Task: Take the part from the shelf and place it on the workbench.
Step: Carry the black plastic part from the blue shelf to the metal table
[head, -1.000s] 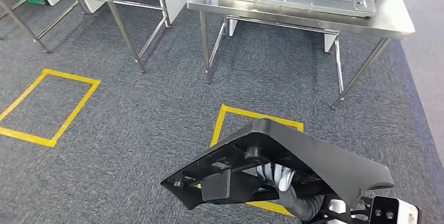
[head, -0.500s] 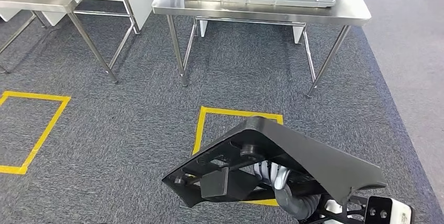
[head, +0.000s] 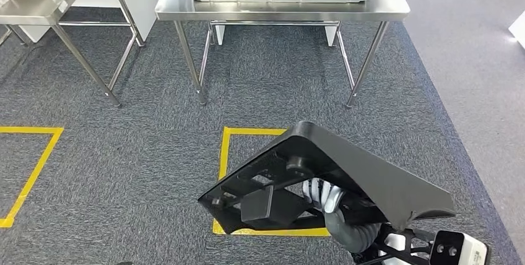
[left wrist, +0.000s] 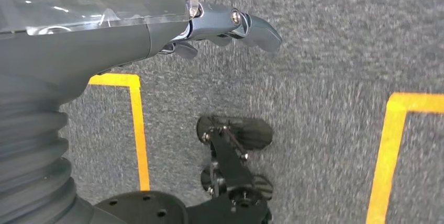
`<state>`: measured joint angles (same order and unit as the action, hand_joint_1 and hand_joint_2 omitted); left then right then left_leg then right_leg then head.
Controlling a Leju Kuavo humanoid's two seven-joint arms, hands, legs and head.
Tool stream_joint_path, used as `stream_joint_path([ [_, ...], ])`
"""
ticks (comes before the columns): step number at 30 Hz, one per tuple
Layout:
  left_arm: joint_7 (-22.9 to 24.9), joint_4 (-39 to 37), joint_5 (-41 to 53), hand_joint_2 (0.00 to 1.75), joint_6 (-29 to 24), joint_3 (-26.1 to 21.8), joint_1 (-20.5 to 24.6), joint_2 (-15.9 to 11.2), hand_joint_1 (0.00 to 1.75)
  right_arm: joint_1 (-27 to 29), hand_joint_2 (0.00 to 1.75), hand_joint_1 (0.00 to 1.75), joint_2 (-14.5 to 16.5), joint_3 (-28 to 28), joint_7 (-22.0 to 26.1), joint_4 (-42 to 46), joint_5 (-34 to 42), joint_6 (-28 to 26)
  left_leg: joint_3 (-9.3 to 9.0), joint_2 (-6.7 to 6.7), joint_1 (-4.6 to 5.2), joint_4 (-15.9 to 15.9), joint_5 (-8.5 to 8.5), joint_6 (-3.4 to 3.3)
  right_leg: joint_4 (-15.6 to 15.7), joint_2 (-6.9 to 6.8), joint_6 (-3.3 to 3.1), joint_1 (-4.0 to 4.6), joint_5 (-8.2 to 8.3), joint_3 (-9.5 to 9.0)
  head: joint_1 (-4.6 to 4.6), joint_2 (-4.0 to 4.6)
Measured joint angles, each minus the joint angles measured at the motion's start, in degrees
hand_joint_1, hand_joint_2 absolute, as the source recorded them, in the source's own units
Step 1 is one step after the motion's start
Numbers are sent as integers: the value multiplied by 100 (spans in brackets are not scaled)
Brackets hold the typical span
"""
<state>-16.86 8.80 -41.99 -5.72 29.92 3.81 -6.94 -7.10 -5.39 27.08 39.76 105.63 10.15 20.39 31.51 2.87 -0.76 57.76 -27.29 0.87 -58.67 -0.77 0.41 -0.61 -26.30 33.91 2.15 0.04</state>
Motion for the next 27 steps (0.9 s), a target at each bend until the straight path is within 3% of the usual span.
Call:
stream_joint_path([
  [3,-10,1,1,175,3,22,5,5,0,-2,175,169,-17,0,1,40,-2,-32,85,-95,-32,227,-170,95,56,36,-105,-28,29,-30,-9,0],
  [6,-12,-1,1,175,4,29,-5,5,0,-1,175,169,-29,0,1,57,36,-61,597,-225,-42,1267,-655,136,62,65,-175,-16,19,-40,-25,0],
  [7,-13,-1,0,175,5,32,-10,5,0,1,175,169,-36,0,1,57,56,-68,745,-234,-42,1536,-714,141,57,85,-183,-7,11,-43,-25,0],
  [8,-13,-1,0,175,7,34,-15,5,0,2,175,169,-44,0,0,57,76,-73,803,-236,-42,1611,-663,138,49,109,-186,0,1,-51,-25,0],
  [9,-15,-1,0,175,7,35,-19,3,0,2,175,169,-52,0,0,59,92,-78,747,-236,-41,1452,-505,128,40,134,-182,4,-11,-65,-25,0],
  [11,-28,-1,1,175,8,37,-20,-9,0,2,175,169,-68,0,1,73,107,-85,408,-250,-38,702,-104,81,20,175,-157,7,-47,-102,-24,0],
  [12,-42,-1,1,175,8,37,-19,-17,0,1,175,169,-77,0,1,84,114,-90,251,-261,-26,367,10,48,8,190,-135,12,-66,-110,-23,0],
  [14,-77,-1,2,175,13,40,-1,-27,0,13,175,169,-104,-8,1,117,182,-78,131,-277,6,72,22,-37,-11,203,-63,21,-71,-108,-22,0],
  [17,-109,0,2,175,30,56,12,-30,0,49,175,169,-239,-120,2,220,459,73,71,-271,5,-6,8,-179,-129,186,56,14,-56,-94,-15,0],
  [18,-112,1,2,175,36,64,12,-32,0,56,175,169,-297,-193,3,264,541,139,29,-267,-2,-19,6,-213,-263,171,85,5,-133,-32,-8,0],
  [22,-115,1,-2,175,57,77,17,-37,0,120,175,169,-436,-453,-4,360,650,261,-47,-245,3,-24,-41,-262,-1458,138,183,-21,-656,691,3,0],
  [23,-115,1,-3,175,60,78,18,-38,0,142,175,169,-450,-482,-10,369,643,273,-71,-244,4,-23,-67,-257,-1560,131,194,-27,-630,801,3,0],
  [24,-115,1,-5,175,61,79,18,-38,0,160,175,169,-461,-508,-15,381,632,286,-112,-243,2,-22,-100,-244,-1444,121,202,-34,-485,797,3,0],
  [26,-115,1,-16,175,65,81,18,-38,0,172,175,169,-473,-550,-17,400,609,326,-215,-241,0,-23,-182,-207,-745,84,185,-44,-10,529,4,0],
  [27,-115,1,-26,175,67,83,20,-38,0,174,175,169,-478,-567,-16,404,597,348,-263,-237,4,-19,-222,-180,-398,57,160,-30,110,394,3,0],
])
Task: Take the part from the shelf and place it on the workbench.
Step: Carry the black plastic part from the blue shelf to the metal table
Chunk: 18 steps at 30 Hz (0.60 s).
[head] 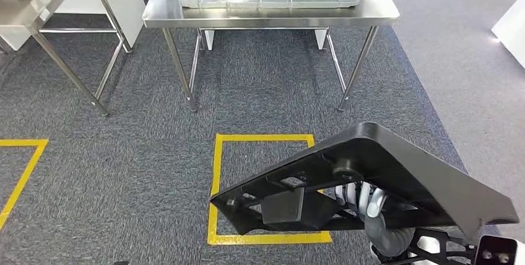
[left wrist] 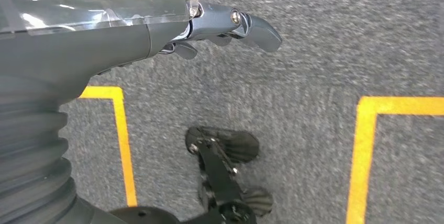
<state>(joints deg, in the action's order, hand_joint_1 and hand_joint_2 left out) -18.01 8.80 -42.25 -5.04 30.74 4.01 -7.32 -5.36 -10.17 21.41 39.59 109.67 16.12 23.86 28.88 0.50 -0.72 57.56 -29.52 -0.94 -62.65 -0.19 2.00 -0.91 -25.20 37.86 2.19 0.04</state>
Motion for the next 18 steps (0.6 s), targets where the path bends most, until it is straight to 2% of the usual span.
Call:
stream_joint_path([
  [2,-1,-1,-16,175,2,1,7,-1,0,3,175,169,-8,-21,3,0,-14,43,-52,13,11,-6,-57,67,318,-33,-96,37,36,-121,-1,0],
  [4,-6,0,-26,175,5,3,17,-2,0,6,175,169,-13,-38,4,2,-18,88,-103,25,16,18,-71,141,349,-16,-205,51,4,-173,-1,0],
  [6,-13,-1,-39,175,8,5,23,-4,0,-1,175,169,-18,-52,5,4,-22,126,-27,15,3,287,-82,193,386,0,-288,40,-28,-287,-8,0],
  [8,-20,-2,-59,175,8,7,26,-7,0,-12,175,169,-19,-57,6,5,-26,156,345,-1,-7,921,-219,230,406,2,-348,34,-90,-388,-21,0],
  [10,-25,-2,-79,175,8,8,17,-7,0,-17,175,169,-19,-58,4,3,-28,182,832,-3,-8,1560,-502,259,407,20,-374,41,-172,-469,-28,0],
  [11,-26,-2,-84,175,8,8,8,-7,0,-18,175,169,-19,-58,3,2,-29,190,997,-3,-7,1692,-587,264,407,34,-378,47,-219,-524,-29,0],
  [12,-26,-2,-87,175,8,9,-4,-8,0,-19,175,169,-19,-58,2,2,-29,196,1072,-3,-6,1640,-565,254,407,49,-376,53,-269,-590,-29,0],
  [13,-27,-2,-90,175,8,9,-12,-11,0,-22,175,169,-19,-58,-1,2,-29,198,1057,-4,-2,1405,-409,228,407,60,-370,58,-322,-666,-29,0],
  [16,-28,-4,-93,175,6,10,-26,-27,0,-31,175,169,-19,-59,-5,0,-23,203,833,-6,36,426,393,109,415,69,-340,68,-461,-845,-27,0],
  [17,-28,-5,-94,175,6,10,-29,-31,0,-32,175,169,-19,-60,-5,-1,-21,204,800,-6,46,276,543,90,418,68,-334,68,-480,-864,-26,0],
  [18,-28,-6,-94,175,6,10,-32,-33,0,-32,175,169,-19,-60,-5,-1,-21,204,799,-5,52,236,589,83,416,69,-332,67,-485,-870,-24,0],
])
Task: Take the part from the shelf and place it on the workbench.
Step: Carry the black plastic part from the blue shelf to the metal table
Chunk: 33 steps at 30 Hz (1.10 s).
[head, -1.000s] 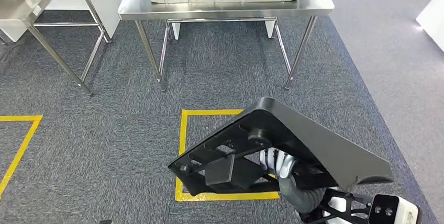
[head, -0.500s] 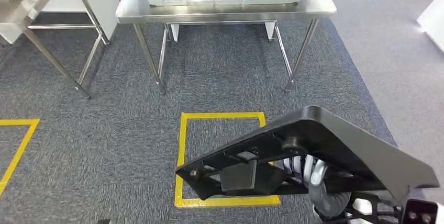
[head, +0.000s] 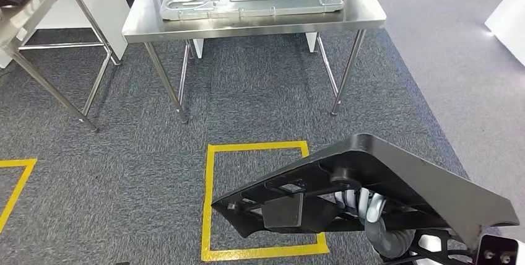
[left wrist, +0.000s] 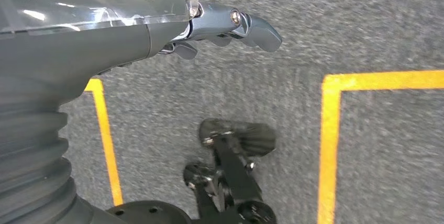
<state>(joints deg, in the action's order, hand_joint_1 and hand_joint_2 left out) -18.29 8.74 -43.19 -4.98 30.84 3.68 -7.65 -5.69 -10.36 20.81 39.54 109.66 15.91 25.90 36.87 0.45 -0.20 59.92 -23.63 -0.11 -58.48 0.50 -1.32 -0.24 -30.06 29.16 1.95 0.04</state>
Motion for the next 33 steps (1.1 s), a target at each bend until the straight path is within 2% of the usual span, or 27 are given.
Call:
stream_joint_path([
  [2,-1,-3,-1,175,0,0,-2,-7,0,-3,175,169,0,-1,0,-2,2,2,-5,-5,13,-10,-39,-4,-7,7,23,8,-21,-17,0,0],
  [4,-7,-7,-3,175,0,0,8,-15,0,-13,175,169,-1,-5,1,-8,5,5,-141,-20,18,-84,-117,-82,-190,9,119,10,-33,-18,4,0],
  [6,-18,-7,-7,175,-1,1,29,-15,0,-21,175,169,-1,-14,0,-12,6,6,-320,-28,7,-170,-183,-181,-754,-2,233,-11,-165,243,11,0],
  [8,-30,-7,-10,175,-2,4,37,-15,0,-17,175,169,-2,-20,-5,-16,3,3,-402,-27,2,-189,-253,-207,-1386,-11,293,-39,-466,709,12,0],
  [9,-33,-7,-11,175,-2,6,36,-15,0,-13,175,169,-2,-23,-9,-19,2,-1,-441,-31,1,-188,-292,-204,-1537,-13,312,-51,-556,882,11,0],
  [10,-36,-7,-11,175,-2,9,35,-14,0,-10,175,169,-2,-27,-14,-20,1,-5,-492,-35,-4,-187,-336,-196,-1523,-17,323,-63,-535,975,11,0],
  [11,-37,-7,-11,175,-2,14,35,-12,0,-7,175,169,-2,-35,-18,-21,0,-11,-558,-40,-11,-187,-385,-180,-1322,-22,328,-71,-374,972,11,0],
  [13,-39,-6,-11,175,-2,22,41,-8,0,-2,175,169,-2,-55,-23,-22,0,-21,-709,-46,-20,-182,-497,-129,-627,-43,316,-80,176,815,13,0],
  [14,-40,-6,-11,175,-2,25,49,-6,0,2,175,169,-2,-64,-25,-23,0,-25,-763,-49,-18,-180,-548,-95,-347,-59,290,-71,335,741,10,0],
  [15,-40,-6,-11,175,-3,26,57,-6,0,10,175,169,0,-71,-26,-24,0,-28,-792,-49,-13,-185,-596,-57,-184,-71,255,-59,430,699,8,0],
  [19,-51,-7,-11,175,-8,29,64,-9,0,41,175,169,7,-86,-31,1,-6,-34,-837,-41,-15,-8,-654,87,-84,-43,77,-57,418,571,-10,0],
  [20,-53,-7,-11,175,-9,30,66,-10,0,42,175,169,8,-88,-29,7,-7,-32,-754,-42,-25,168,-706,103,-73,-44,41,-59,398,521,-16,0],
  [21,-54,-7,-12,175,-9,31,69,-11,0,45,175,169,10,-88,-29,12,-8,-29,-589,-43,-35,455,-801,112,-64,-44,14,-59,377,482,-26,0],
  [23,-55,-7,-13,175,-9,31,66,-10,0,57,175,169,14,-88,-28,12,-8,-26,-120,-44,-40,1162,-1084,141,-64,-40,-18,-47,312,426,-38,0],
  [24,-55,-7,-13,175,-9,31,59,-10,0,67,175,169,15,-88,-30,9,-9,-25,83,-44,-40,1398,-1187,155,-64,-34,-25,-38,275,391,-38,0],
  [25,-54,-7,-13,175,-9,31,47,-9,0,75,175,169,17,-89,-31,6,-9,-23,201,-44,-40,1458,-1191,156,-64,-25,-28,-28,235,346,-38,0],
  [26,-54,-7,-13,175,-9,32,34,-9,0,79,175,169,18,-89,-30,4,-9,-22,223,-44,-36,1318,-1067,142,-64,-15,-28,-17,195,289,-39,0],
  [28,-53,-8,-14,175,-9,32,18,-16,0,81,175,169,21,-90,-29,3,-9,-21,56,-44,-6,623,-540,41,-60,-9,-16,1,108,168,-38,0],
  [29,-54,-10,-15,175,-9,32,14,-22,0,83,175,169,23,-89,-28,1,-9,-20,-28,-43,23,319,-395,-10,-56,-4,2,7,69,119,-34,0],
  [30,-54,-13,-16,175,-9,33,16,-26,0,84,175,169,26,-89,-29,-2,-10,-19,-90,-49,53,115,-334,-58,-49,0,32,7,29,87,-33,0],
  [31,-54,-15,-17,175,-9,33,17,-29,0,86,175,169,31,-89,-28,-4,-12,-18,-119,-57,75,9,-342,-97,-58,5,67,6,13,54,-33,0],
  [32,-55,-16,-17,175,-9,33,18,-28,0,89,175,169,36,-90,-24,-6,-15,-17,-147,-68,83,-15,-405,-126,-80,11,111,8,27,29,-32,0],
  [33,-55,-16,-18,175,-10,34,19,-27,0,87,175,169,39,-92,-16,-4,-20,-13,-220,-78,71,-68,-349,-160,-115,10,153,14,34,5,-36,0],
])
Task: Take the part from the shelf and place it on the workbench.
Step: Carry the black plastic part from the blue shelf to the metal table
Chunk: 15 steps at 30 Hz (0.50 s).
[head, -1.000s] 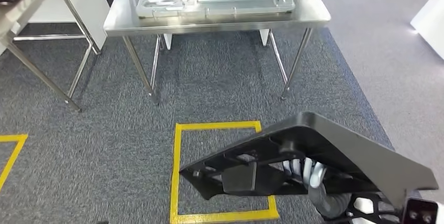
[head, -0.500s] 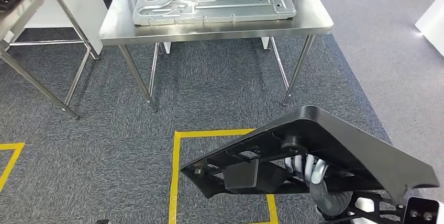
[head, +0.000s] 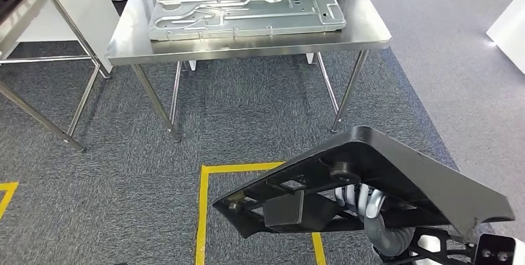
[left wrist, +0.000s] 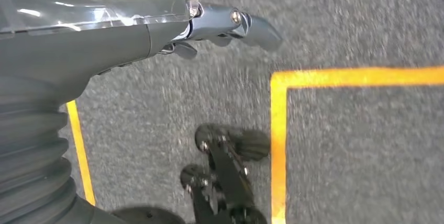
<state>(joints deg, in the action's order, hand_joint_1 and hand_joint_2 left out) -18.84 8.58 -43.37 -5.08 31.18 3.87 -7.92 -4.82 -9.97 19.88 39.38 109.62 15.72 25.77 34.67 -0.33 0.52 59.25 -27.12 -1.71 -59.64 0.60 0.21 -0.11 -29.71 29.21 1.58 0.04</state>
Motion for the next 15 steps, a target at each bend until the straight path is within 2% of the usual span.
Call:
stream_joint_path([
  [2,-1,1,-3,175,-1,1,2,1,0,-7,175,169,2,-7,20,3,-9,16,-172,3,-37,-93,101,-52,-211,-6,71,2,-31,28,21,0],
  [3,-2,1,-6,175,-1,1,15,2,0,-15,175,169,2,-11,25,4,-14,24,-237,6,-51,-117,115,-61,-436,-10,100,-5,-123,150,32,1],
  [6,-2,1,-3,175,-1,5,45,3,0,-25,175,169,2,-23,27,0,-22,42,-291,1,-57,-126,42,-69,-1295,-22,163,-48,-519,805,51,0],
  [7,-1,1,2,175,-1,9,43,5,0,-25,175,169,2,-30,26,-2,-22,48,-319,-2,-58,-123,6,-62,-1390,-25,173,-60,-557,953,50,0],
  [8,-1,1,7,175,-1,17,41,7,0,-27,175,169,2,-39,25,-2,-17,52,-362,-6,-62,-121,-36,-51,-1304,-29,179,-69,-472,1009,51,0],
  [9,0,1,10,175,-1,27,43,8,0,-29,175,169,2,-50,23,-1,-8,52,-421,-9,-67,-119,-83,-33,-1037,-34,184,-76,-254,970,51,0],
  [10,0,1,11,175,-1,37,46,9,0,-33,175,169,2,-63,21,1,2,52,-471,-10,-71,-121,-135,-11,-660,-43,185,-80,49,876,53,0],
  [11,0,1,13,175,-1,44,53,9,0,-37,175,169,2,-76,21,2,15,52,-529,-12,-70,-119,-185,18,-334,-53,174,-71,261,788,51,0],
  [12,0,0,14,175,-1,49,63,7,0,-41,175,169,2,-87,20,2,25,51,-567,-12,-66,-124,-229,52,-108,-64,141,-58,399,720,47,0],
  [13,0,0,14,175,-1,50,67,5,0,-44,175,169,3,-96,21,5,33,50,-598,-10,-60,-128,-262,90,-1,-70,97,-48,460,693,44,0],
  [15,-1,-1,14,175,-1,52,72,2,0,-50,175,169,3,-105,21,14,44,51,-645,-6,-51,-94,-276,166,16,-60,-8,-41,437,650,38,0],
])
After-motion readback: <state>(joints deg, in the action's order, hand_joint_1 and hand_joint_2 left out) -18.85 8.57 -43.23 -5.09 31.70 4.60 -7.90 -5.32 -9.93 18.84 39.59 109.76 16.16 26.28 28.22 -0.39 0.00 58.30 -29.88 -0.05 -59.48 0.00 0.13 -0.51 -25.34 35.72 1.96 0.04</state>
